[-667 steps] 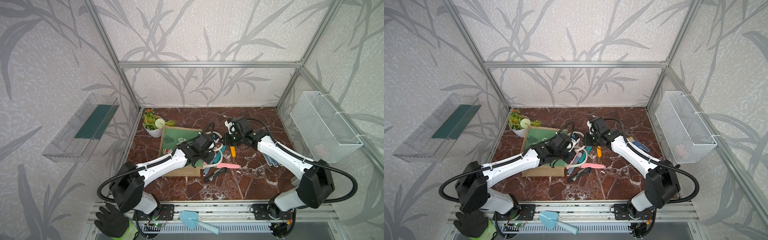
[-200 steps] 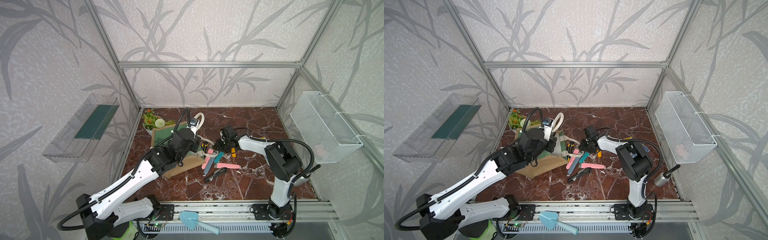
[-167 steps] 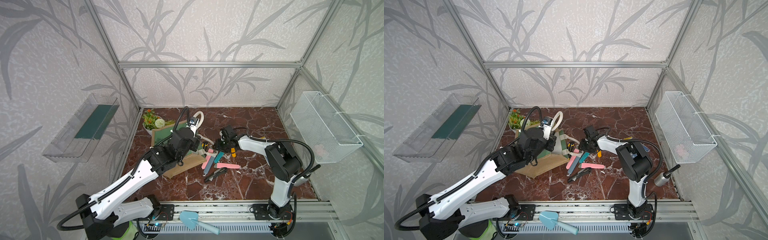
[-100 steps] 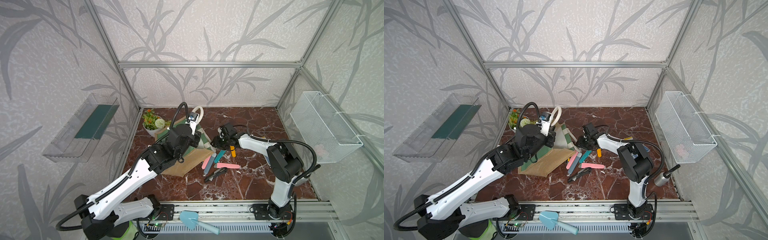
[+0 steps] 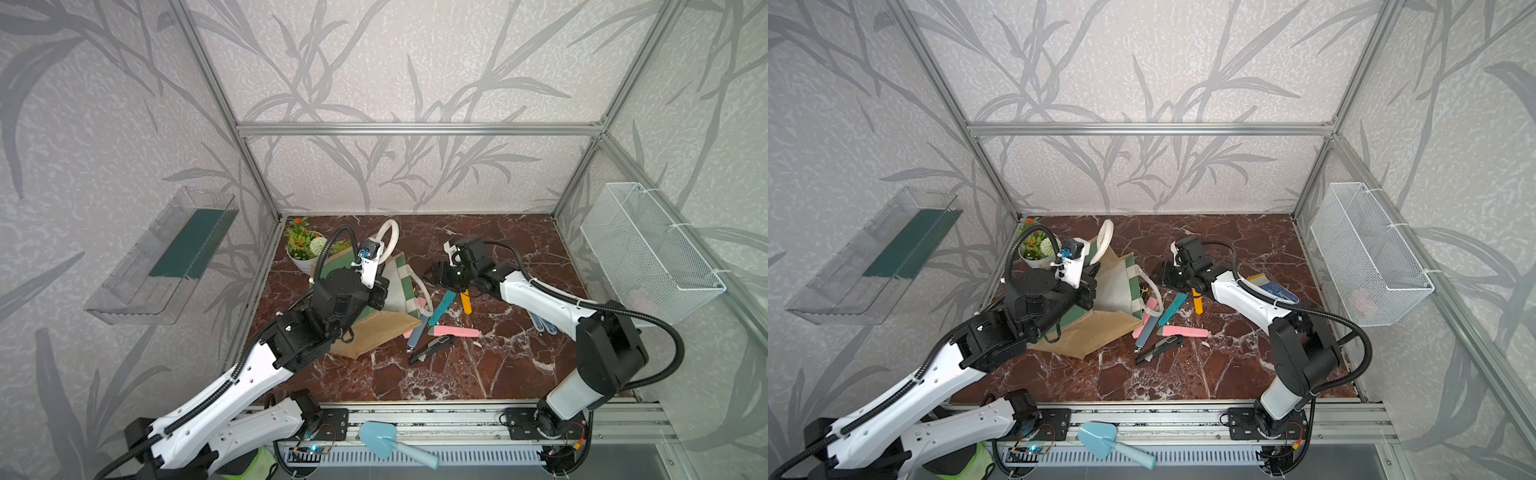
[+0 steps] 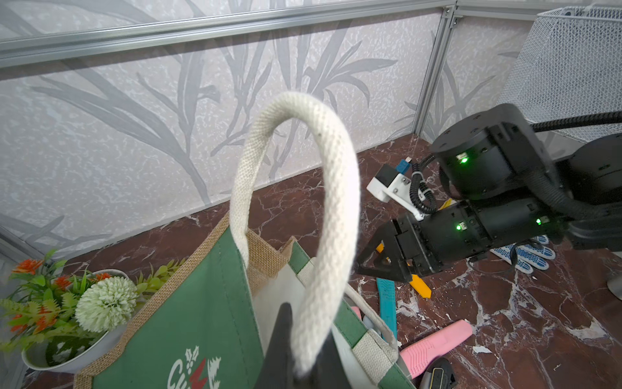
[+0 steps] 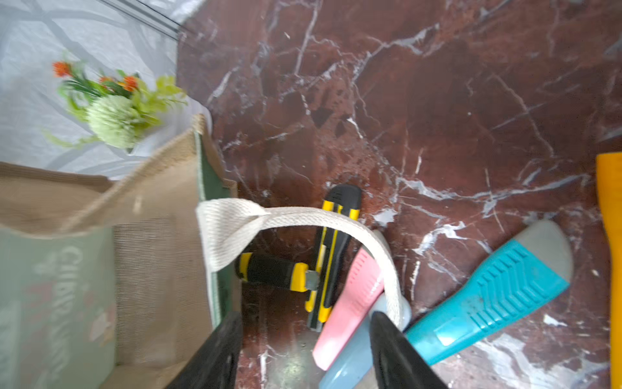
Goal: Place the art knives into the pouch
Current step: Adjust the pouch at the center of the board.
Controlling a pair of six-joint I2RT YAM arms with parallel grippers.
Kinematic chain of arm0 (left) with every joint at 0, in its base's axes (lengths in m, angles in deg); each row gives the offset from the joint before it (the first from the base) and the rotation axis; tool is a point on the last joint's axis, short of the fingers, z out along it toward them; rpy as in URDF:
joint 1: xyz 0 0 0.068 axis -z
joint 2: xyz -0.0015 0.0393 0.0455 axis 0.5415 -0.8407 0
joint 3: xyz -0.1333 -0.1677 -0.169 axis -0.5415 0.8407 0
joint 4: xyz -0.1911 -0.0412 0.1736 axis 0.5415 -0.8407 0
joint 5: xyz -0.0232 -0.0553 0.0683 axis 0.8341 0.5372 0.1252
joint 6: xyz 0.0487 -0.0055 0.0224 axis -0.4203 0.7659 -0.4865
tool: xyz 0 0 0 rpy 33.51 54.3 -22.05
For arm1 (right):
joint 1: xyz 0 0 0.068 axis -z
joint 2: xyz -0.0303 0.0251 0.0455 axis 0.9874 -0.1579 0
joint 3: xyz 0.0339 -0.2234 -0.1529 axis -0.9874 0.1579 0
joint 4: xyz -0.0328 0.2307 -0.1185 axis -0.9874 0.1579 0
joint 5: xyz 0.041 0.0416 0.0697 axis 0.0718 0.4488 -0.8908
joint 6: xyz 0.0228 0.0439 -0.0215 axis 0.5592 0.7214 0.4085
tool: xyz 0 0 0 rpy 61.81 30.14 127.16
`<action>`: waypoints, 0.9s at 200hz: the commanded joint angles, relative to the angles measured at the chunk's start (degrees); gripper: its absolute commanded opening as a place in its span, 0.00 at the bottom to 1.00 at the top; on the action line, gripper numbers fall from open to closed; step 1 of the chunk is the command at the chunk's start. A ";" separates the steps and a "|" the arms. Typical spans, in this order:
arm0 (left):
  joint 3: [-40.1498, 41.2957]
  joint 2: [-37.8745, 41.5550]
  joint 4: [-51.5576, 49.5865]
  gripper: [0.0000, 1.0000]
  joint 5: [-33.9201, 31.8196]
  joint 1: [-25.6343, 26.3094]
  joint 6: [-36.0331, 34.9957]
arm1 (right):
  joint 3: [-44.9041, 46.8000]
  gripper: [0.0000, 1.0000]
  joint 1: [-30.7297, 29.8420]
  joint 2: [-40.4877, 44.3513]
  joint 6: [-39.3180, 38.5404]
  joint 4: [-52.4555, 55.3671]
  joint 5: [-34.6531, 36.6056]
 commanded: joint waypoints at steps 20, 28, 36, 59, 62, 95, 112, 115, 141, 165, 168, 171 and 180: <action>-1.03 0.82 1.88 0.00 -0.05 -0.20 -0.34 | 1.00 0.68 -2.57 -0.35 2.81 -1.48 -3.07; -1.58 0.47 1.22 0.00 0.40 -0.19 -0.55 | 0.87 0.68 -2.87 -0.89 3.42 -2.62 -4.18; -2.10 0.22 0.54 0.00 0.61 -0.15 -0.48 | 0.49 0.68 -3.49 -1.46 3.47 -2.86 -4.39; -2.28 -0.04 0.39 0.00 1.12 -0.18 -0.56 | -1.74 0.67 -5.47 -2.92 2.34 -1.60 -3.47; -2.26 0.03 0.46 0.00 1.18 -0.16 -0.48 | -1.98 0.66 -5.60 -3.10 2.41 -1.57 -3.41; -1.82 0.61 0.98 0.00 0.82 -0.19 -0.13 | -5.07 0.53 -6.69 -7.78 1.69 -0.28 -3.03; -1.79 0.79 0.74 0.00 0.55 -0.20 -0.12 | -5.39 0.39 -6.71 -9.11 2.17 -1.80 -3.31; -1.82 0.86 0.61 0.00 0.51 -0.20 -0.12 | -5.53 0.37 -6.70 -9.27 2.16 -1.80 -3.09; -1.29 2.16 -1.97 0.00 -4.01 -0.20 2.87 | -7.09 0.13 -6.72 -8.35 -0.39 1.11 1.26; 1.72 5.56 -2.10 0.00 -10.06 -0.20 6.13 | -7.23 0.00 -6.64 -5.61 -1.77 3.91 6.30; 2.16 5.97 -2.13 0.00 -10.65 -0.28 6.37 | -7.26 0.00 -6.60 -5.52 -1.89 4.08 6.76; 2.43 6.40 -2.22 0.00 -11.24 -0.29 6.61 | -7.24 0.00 -6.60 -5.50 -2.01 4.35 7.07; 2.87 7.25 -3.73 0.00 -13.57 -0.42 8.25 | -7.39 0.00 -6.61 -3.80 -2.41 5.03 7.89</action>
